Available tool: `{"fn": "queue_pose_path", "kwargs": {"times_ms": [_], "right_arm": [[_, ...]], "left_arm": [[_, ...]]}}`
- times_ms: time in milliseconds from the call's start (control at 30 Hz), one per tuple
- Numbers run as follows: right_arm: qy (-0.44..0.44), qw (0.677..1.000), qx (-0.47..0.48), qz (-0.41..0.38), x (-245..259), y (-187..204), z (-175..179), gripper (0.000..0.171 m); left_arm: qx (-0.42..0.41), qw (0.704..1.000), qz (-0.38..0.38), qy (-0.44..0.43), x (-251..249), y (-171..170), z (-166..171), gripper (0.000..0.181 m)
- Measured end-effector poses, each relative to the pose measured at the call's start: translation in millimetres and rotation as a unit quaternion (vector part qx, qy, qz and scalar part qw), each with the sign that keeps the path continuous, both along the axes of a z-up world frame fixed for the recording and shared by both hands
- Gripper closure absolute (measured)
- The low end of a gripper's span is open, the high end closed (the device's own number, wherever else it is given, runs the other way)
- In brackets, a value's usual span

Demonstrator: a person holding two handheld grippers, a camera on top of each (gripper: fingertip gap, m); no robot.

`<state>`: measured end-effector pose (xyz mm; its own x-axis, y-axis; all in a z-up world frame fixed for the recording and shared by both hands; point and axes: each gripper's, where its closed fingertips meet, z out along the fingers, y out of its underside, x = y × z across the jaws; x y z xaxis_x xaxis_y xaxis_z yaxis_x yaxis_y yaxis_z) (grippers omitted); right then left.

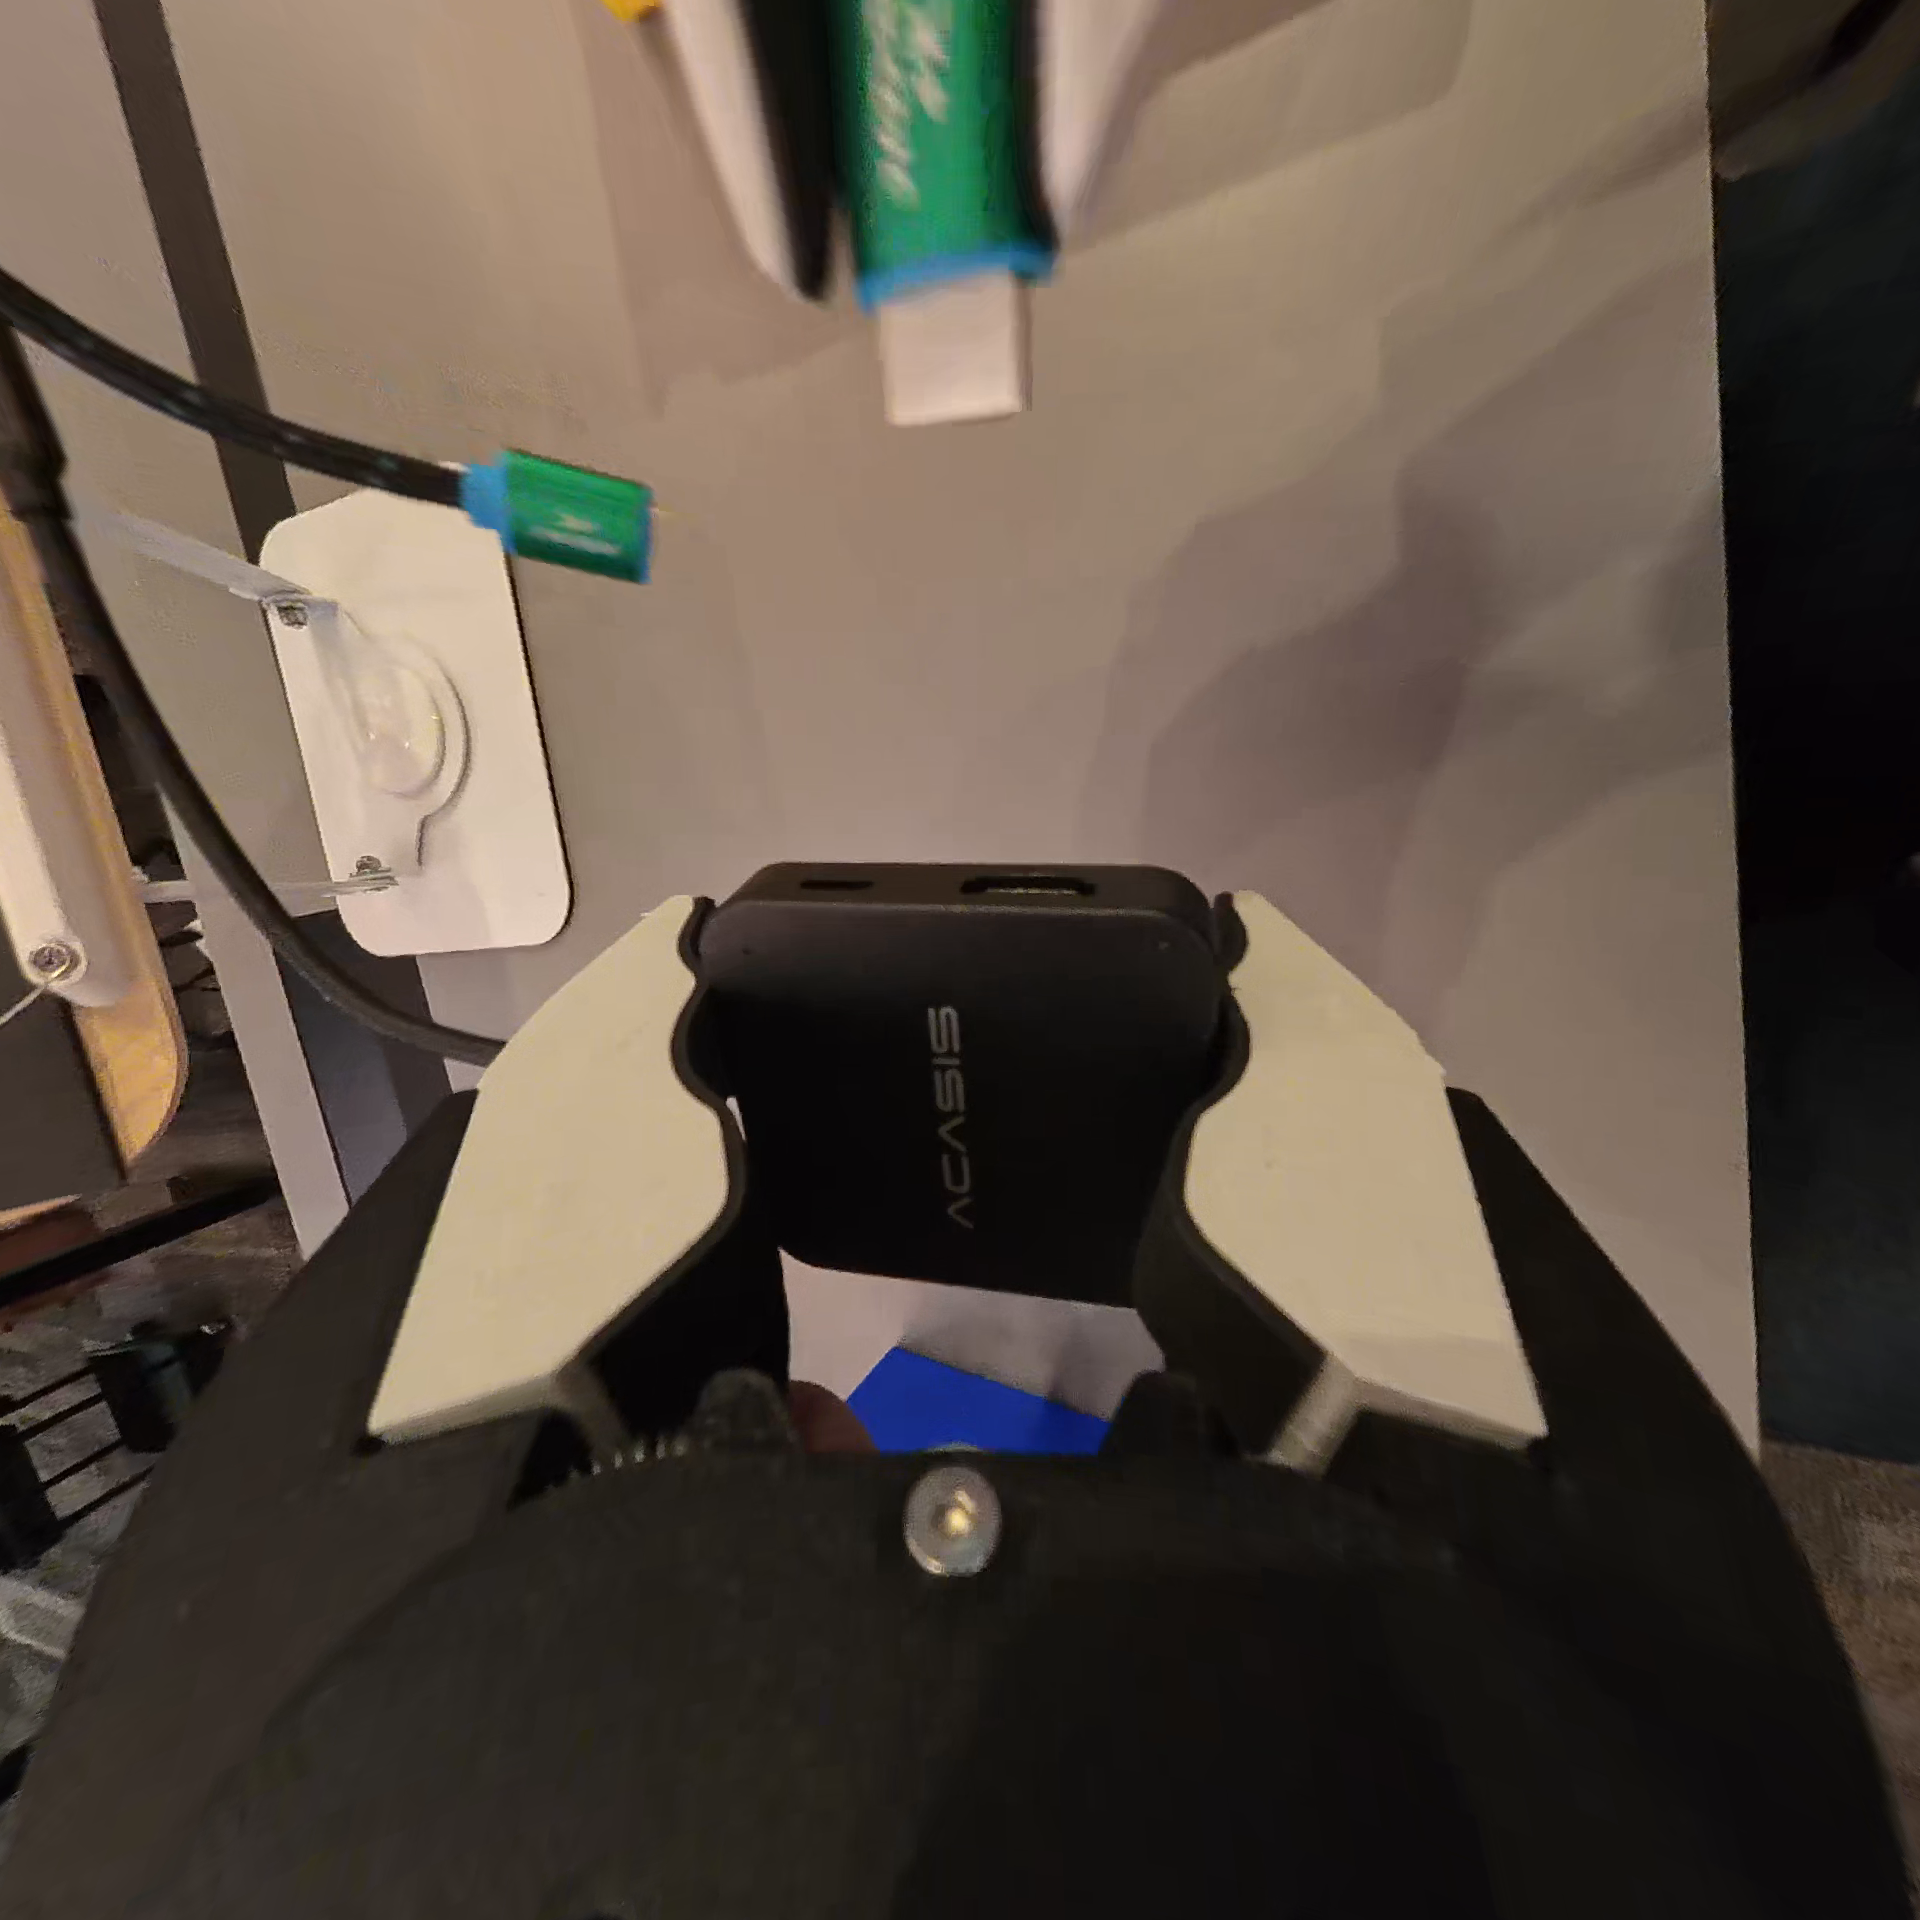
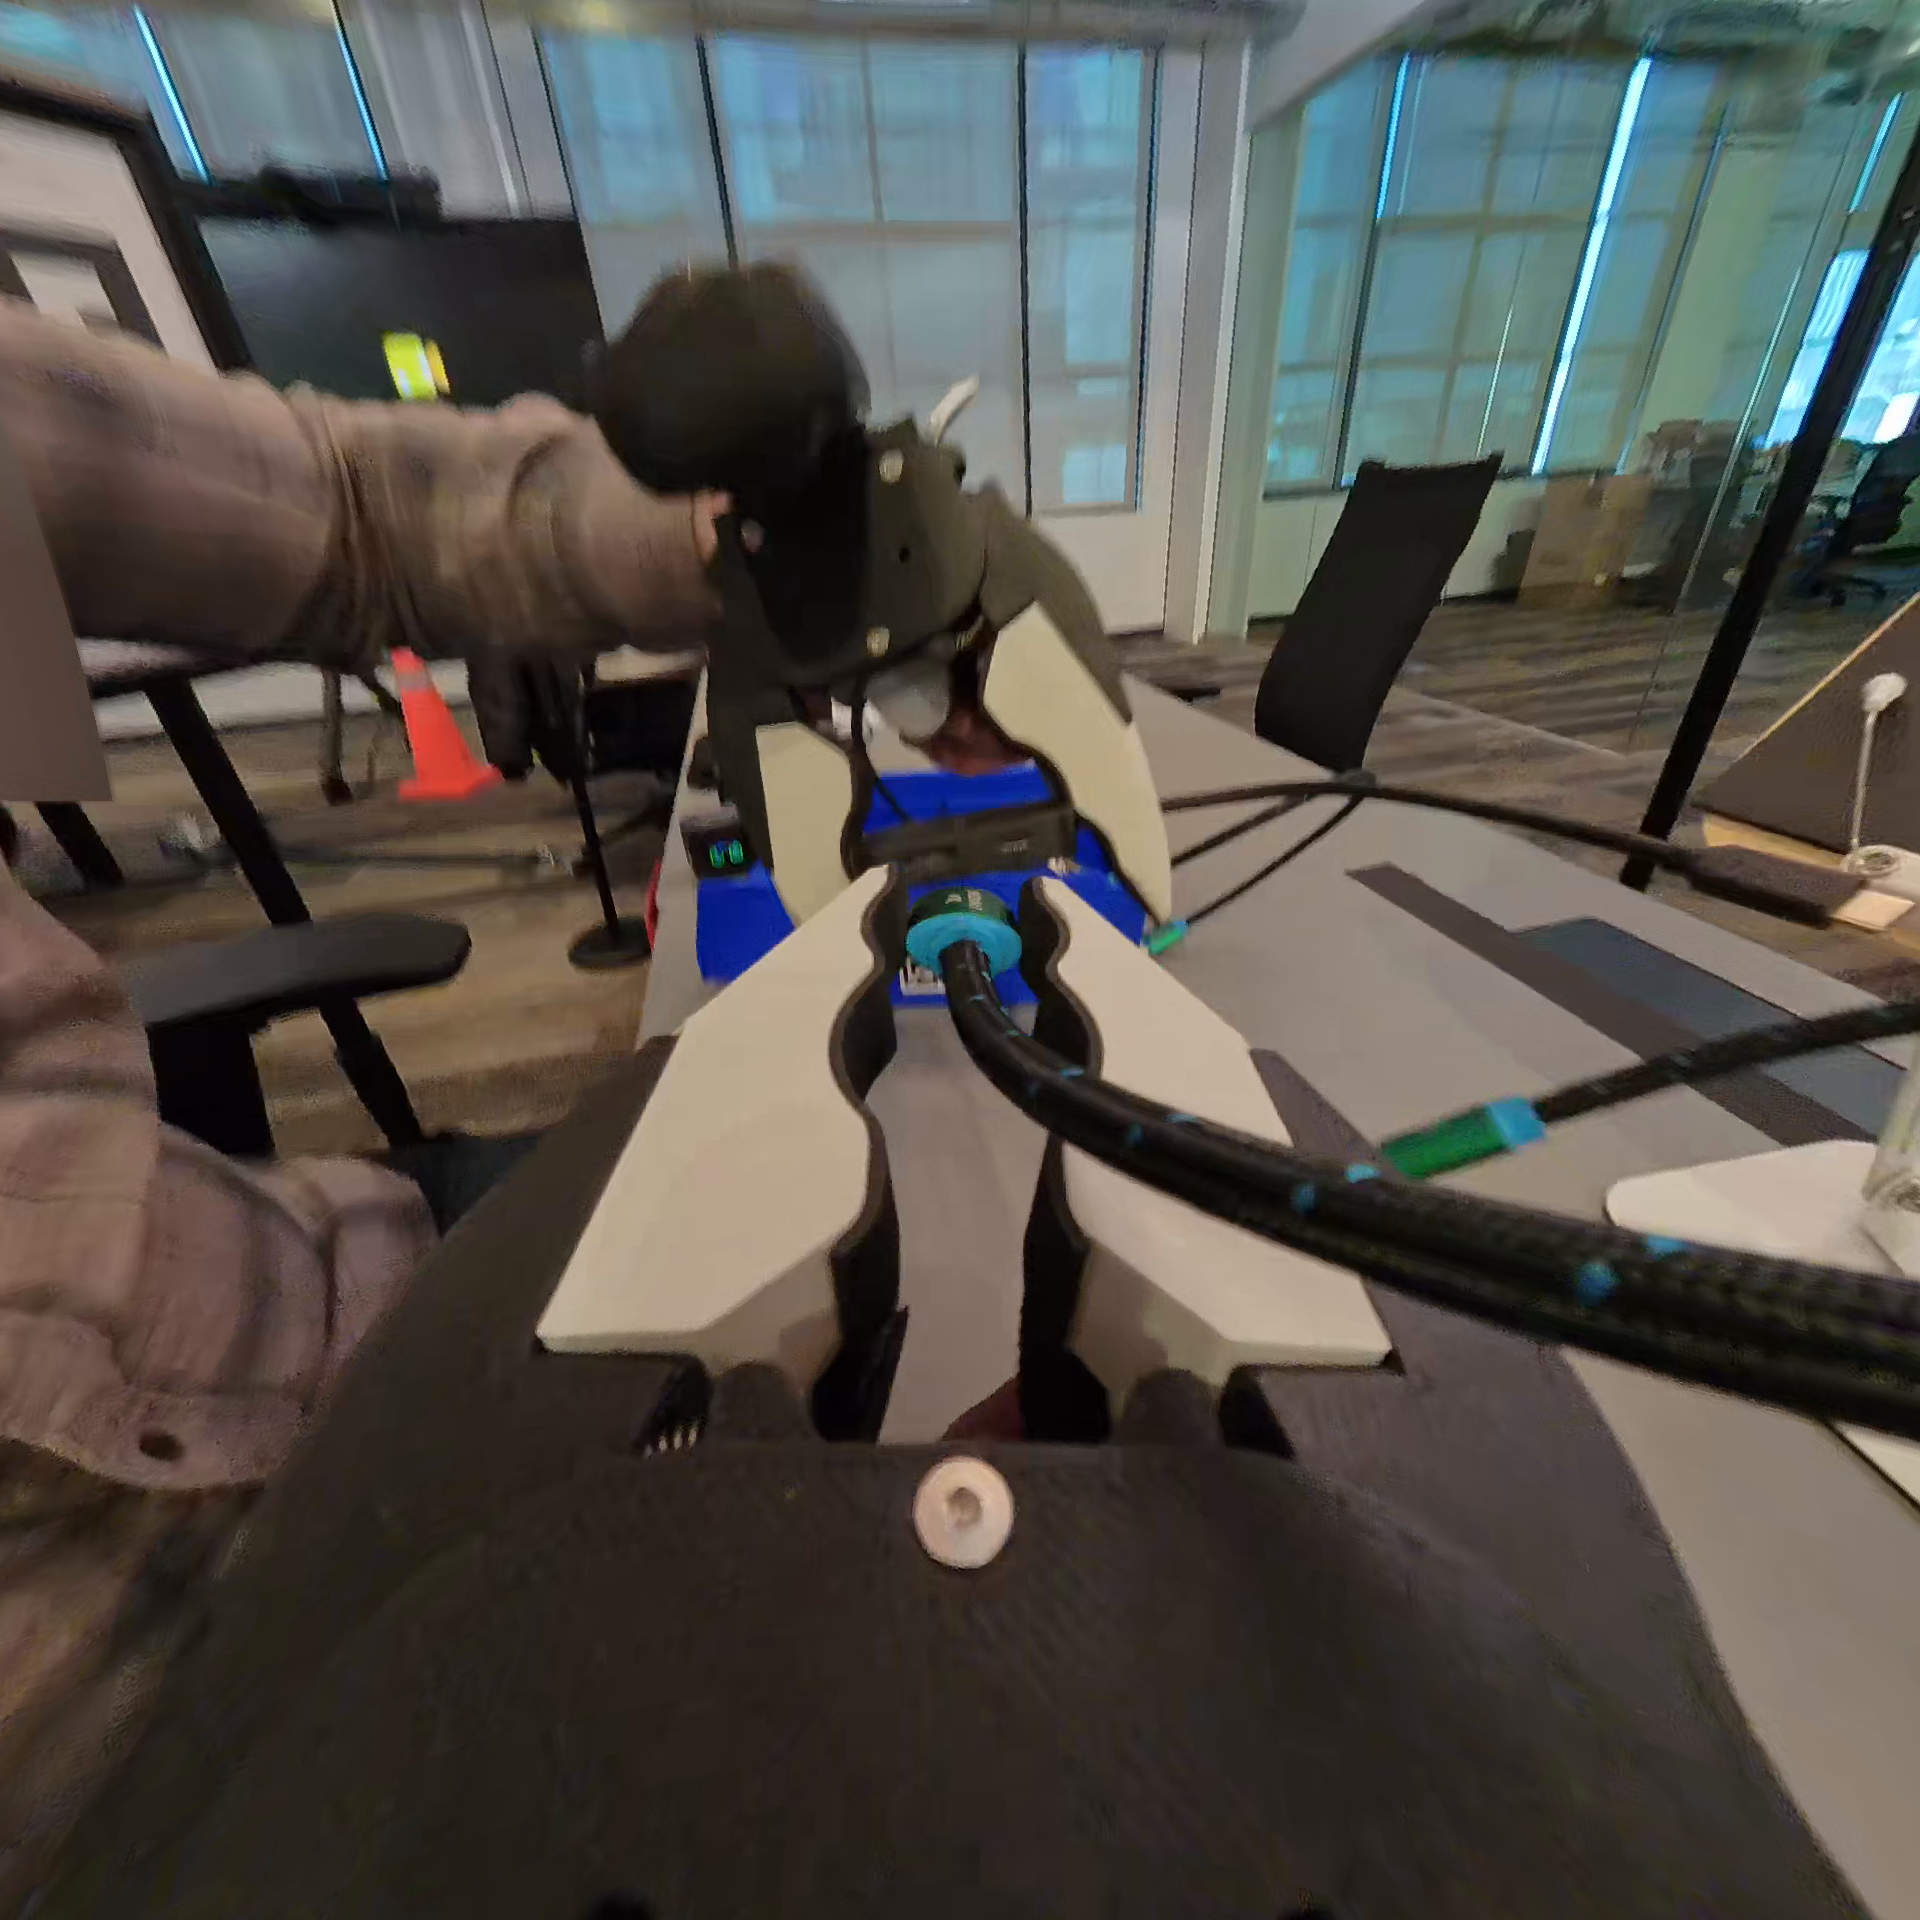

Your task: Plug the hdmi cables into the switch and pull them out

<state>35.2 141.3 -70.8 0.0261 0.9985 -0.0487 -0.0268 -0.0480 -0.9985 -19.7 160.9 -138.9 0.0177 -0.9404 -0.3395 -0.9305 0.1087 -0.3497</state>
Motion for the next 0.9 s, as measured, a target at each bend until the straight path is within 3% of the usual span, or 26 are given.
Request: {"fn": "queue_pose_path", "kwargs": {"times_ms": [267,467,667,900], "right_arm": [[-0.093,0.995,0.041,-0.015,-5,-6,-9,0.153],[-0.113,0.99,0.062,-0.055,20,0,9,0.152],[-0.128,0.977,0.06,-0.16,87,18,39,0.152],[-0.169,0.939,-0.006,-0.298,202,27,17,0.152]], "left_arm": [[0.013,0.993,0.098,-0.06,-24,8,10,0.094],[0.005,0.985,0.142,-0.102,-54,8,13,0.094],[0.022,0.981,0.148,-0.12,-65,-9,15,0.094],[0.036,0.979,0.151,-0.132,-71,-23,11,0.094]]}}
